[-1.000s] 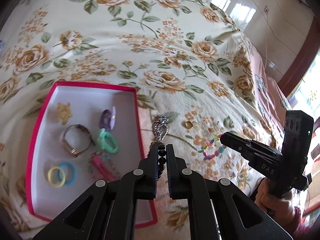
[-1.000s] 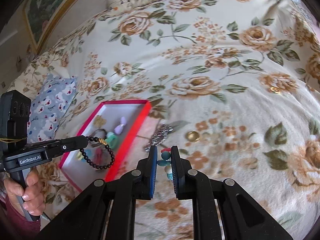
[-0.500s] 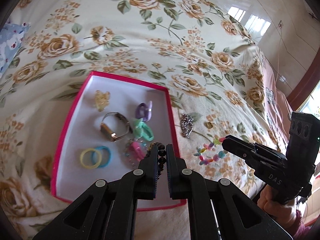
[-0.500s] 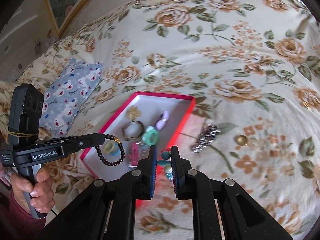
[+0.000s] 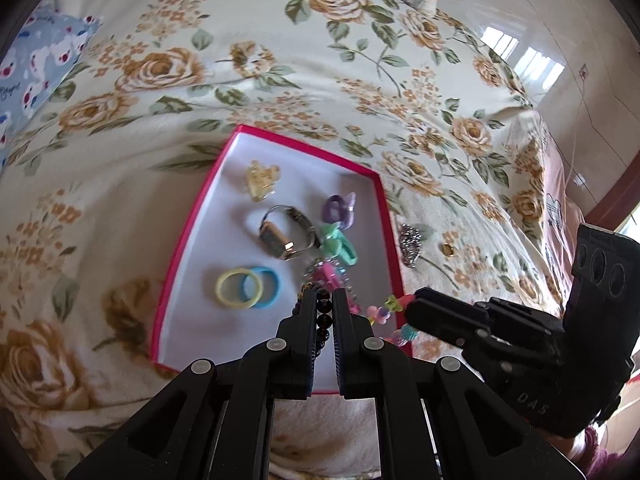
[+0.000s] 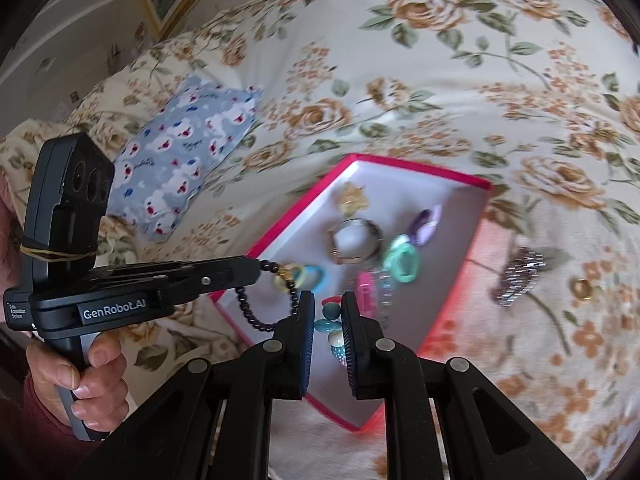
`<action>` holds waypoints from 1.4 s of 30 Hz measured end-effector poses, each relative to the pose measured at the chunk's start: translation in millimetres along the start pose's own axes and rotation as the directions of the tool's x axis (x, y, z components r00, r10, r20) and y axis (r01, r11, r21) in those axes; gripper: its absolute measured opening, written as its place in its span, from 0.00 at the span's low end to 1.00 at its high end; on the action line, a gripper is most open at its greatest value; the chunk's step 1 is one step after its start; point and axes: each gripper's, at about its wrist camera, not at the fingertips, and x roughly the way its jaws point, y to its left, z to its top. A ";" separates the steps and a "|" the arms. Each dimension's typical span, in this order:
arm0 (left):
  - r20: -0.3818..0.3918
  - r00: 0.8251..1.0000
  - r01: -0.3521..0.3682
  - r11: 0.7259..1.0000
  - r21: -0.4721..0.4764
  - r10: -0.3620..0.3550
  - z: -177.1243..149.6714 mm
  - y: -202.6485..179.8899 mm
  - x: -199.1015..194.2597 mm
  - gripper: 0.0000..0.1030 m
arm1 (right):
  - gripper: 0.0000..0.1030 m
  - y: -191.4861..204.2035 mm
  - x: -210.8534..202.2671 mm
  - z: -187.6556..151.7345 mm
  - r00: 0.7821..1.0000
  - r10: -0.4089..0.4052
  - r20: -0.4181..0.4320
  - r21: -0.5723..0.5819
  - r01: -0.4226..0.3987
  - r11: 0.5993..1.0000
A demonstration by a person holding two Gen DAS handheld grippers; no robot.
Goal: Organize jewelry
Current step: 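Carry both bracelets into the box and open both tools to release them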
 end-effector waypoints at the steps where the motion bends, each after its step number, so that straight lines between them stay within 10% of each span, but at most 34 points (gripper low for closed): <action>1: -0.003 1.000 -0.002 1.000 -0.006 0.002 -0.6 2.7 0.5 0.06 | 0.13 3.9 4.6 -0.1 1.000 0.007 -0.008 -0.005 -0.007 1.000; 42: -0.096 0.980 -0.178 0.983 -0.046 0.173 -7.4 50.3 54.2 0.09 | 0.15 -23.1 47.7 -32.9 0.979 -0.116 -0.168 0.008 0.119 0.993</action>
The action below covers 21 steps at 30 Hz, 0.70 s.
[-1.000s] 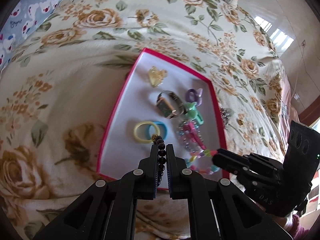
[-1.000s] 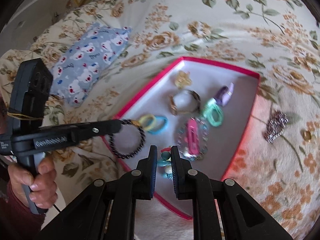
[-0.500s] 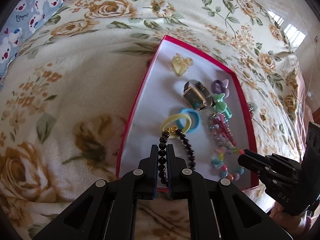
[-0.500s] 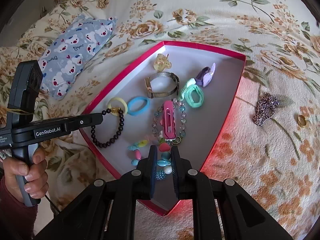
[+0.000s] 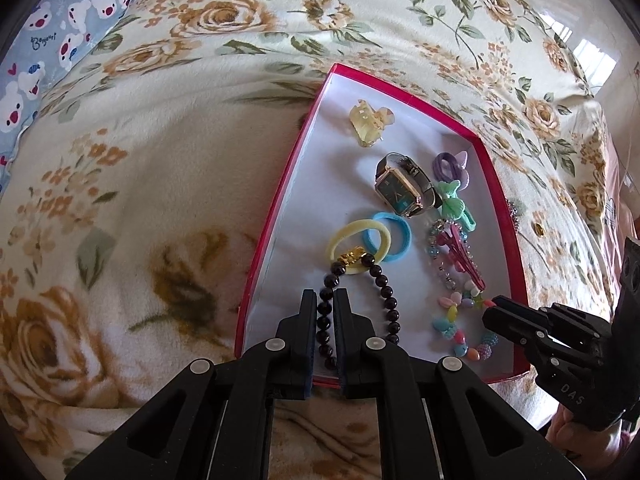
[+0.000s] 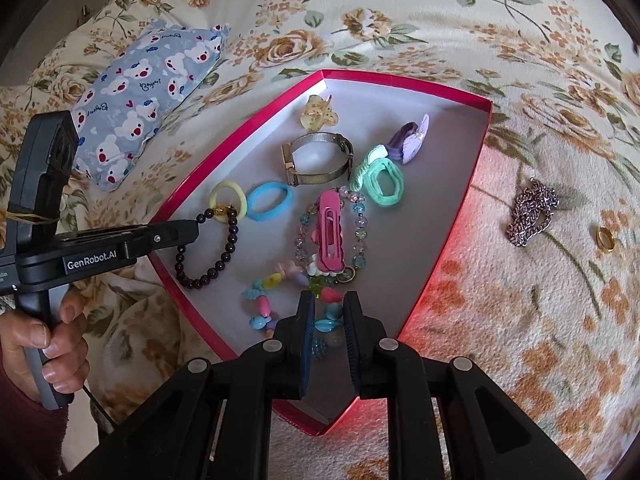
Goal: Organize jewelry
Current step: 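Carry both bracelets into the box and open both tools to release them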
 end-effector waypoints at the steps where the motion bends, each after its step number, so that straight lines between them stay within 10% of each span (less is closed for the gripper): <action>1: -0.001 1.000 0.001 1.000 -0.001 -0.001 0.3 0.6 0.0 0.09 | 0.17 -0.7 -0.4 -0.3 1.000 0.008 0.001 0.005 -0.008 1.000; 21: 0.010 1.000 -0.014 1.000 0.003 0.014 -0.8 -1.7 -6.6 0.28 | 0.30 -2.5 -16.9 0.1 0.997 0.046 0.059 0.045 -0.049 0.998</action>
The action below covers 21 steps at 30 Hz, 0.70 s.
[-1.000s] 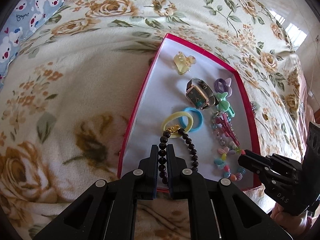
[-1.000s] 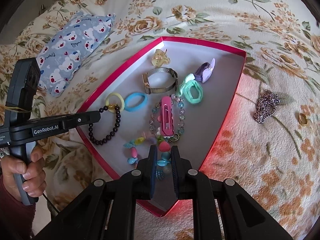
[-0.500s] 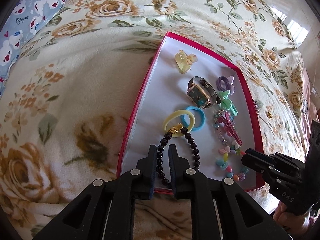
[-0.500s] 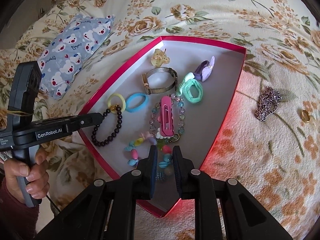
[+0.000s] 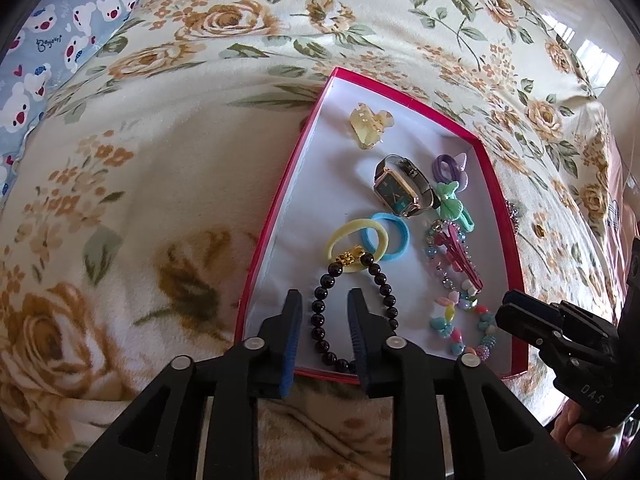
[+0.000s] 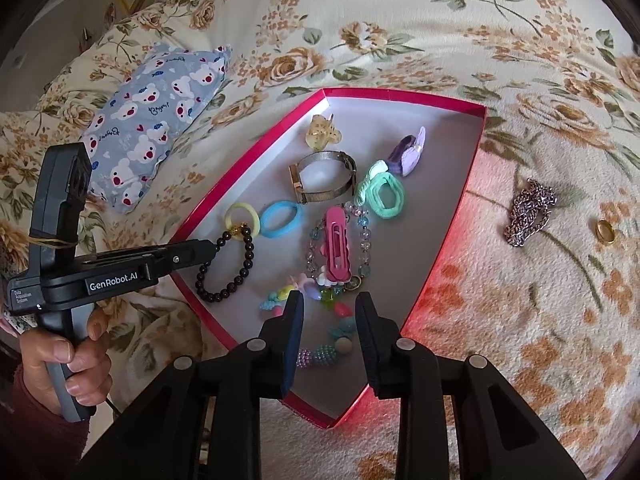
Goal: Organize jewelry
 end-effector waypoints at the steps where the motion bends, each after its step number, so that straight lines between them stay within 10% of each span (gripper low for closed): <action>1: 0.004 1.000 -0.002 1.000 0.000 0.002 -0.7 -0.6 -1.6 0.36 | 0.36 0.6 -1.9 0.1 1.000 -0.006 0.009 -0.003 0.006 1.000; 11: 0.113 0.992 -0.054 0.998 0.017 0.052 -10.9 -11.1 -38.0 0.84 | 0.71 -7.2 -35.5 5.6 0.984 -0.030 0.176 0.000 0.030 1.000; 21: 0.135 0.990 -0.023 0.997 -0.077 0.034 -39.6 -1.0 -54.7 0.91 | 0.93 -7.7 -50.4 -8.5 0.961 0.053 0.272 0.007 -0.057 0.998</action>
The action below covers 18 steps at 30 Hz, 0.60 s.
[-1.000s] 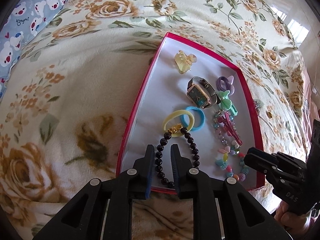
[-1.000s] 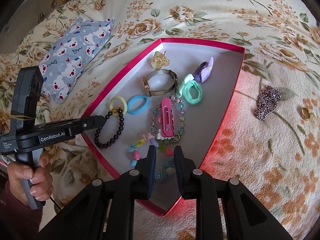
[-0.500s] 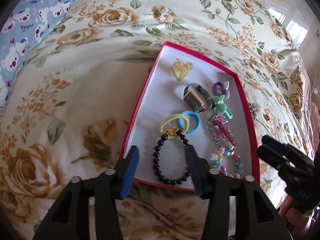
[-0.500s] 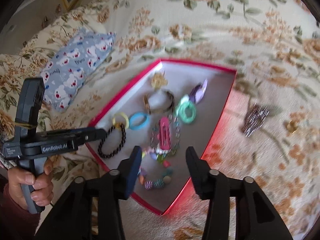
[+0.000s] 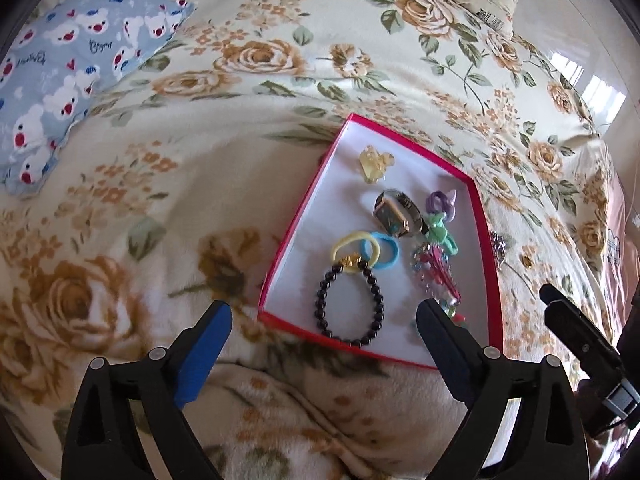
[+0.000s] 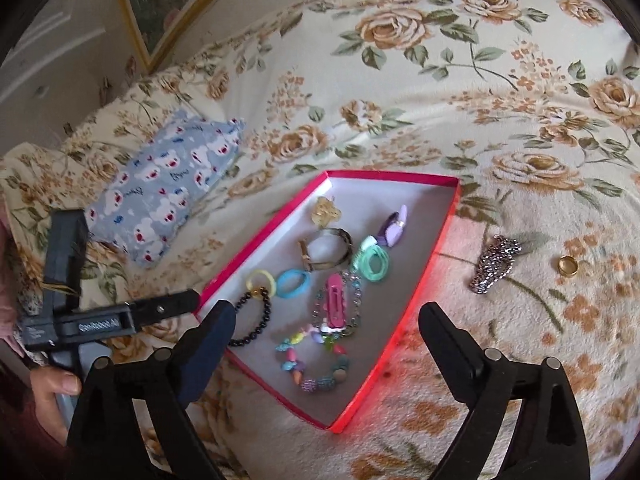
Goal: Organize jewelry
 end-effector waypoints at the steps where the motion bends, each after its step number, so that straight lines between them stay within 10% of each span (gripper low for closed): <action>1: -0.005 1.000 -0.007 1.000 -0.004 0.007 -3.2 0.6 0.2 0.91 | 0.93 0.5 -0.7 -2.2 1.000 0.010 0.005 0.004 -0.010 1.000; 10: -0.002 1.000 -0.030 1.000 0.009 0.030 -9.9 -3.9 -13.9 0.91 | 0.93 4.6 -12.0 -10.4 0.999 0.038 -0.004 0.007 -0.038 0.999; 18: 0.189 0.980 -0.087 0.983 0.159 0.057 1.0 -32.3 -74.7 0.99 | 0.99 29.7 -56.4 31.8 0.999 -0.022 0.026 -0.132 0.025 0.991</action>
